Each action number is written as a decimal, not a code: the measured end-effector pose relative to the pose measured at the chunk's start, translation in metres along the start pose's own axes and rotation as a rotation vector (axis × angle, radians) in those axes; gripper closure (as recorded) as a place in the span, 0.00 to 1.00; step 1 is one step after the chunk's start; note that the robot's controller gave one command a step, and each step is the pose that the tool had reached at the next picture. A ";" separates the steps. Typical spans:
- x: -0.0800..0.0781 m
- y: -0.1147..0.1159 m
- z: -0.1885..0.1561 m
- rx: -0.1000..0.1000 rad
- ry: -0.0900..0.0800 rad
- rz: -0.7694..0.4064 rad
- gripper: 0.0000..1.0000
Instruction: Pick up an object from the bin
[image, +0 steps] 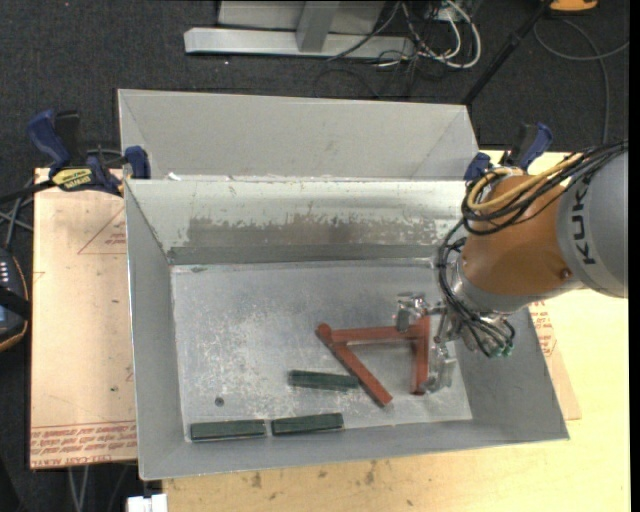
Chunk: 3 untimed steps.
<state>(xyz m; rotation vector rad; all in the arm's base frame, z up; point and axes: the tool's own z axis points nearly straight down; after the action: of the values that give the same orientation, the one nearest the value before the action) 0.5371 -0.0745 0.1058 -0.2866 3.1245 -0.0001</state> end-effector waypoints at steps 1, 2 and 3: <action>0.026 0.033 0.033 0.000 -0.006 0.238 1.00; 0.026 0.033 0.033 0.001 -0.006 0.237 1.00; 0.018 0.038 -0.013 -0.002 0.010 0.252 1.00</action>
Offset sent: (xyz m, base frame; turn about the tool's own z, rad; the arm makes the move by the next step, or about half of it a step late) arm 0.0000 0.0000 0.0000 0.0000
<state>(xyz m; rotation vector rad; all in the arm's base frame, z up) 0.5124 -0.0402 0.1184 0.1089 3.1454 0.0020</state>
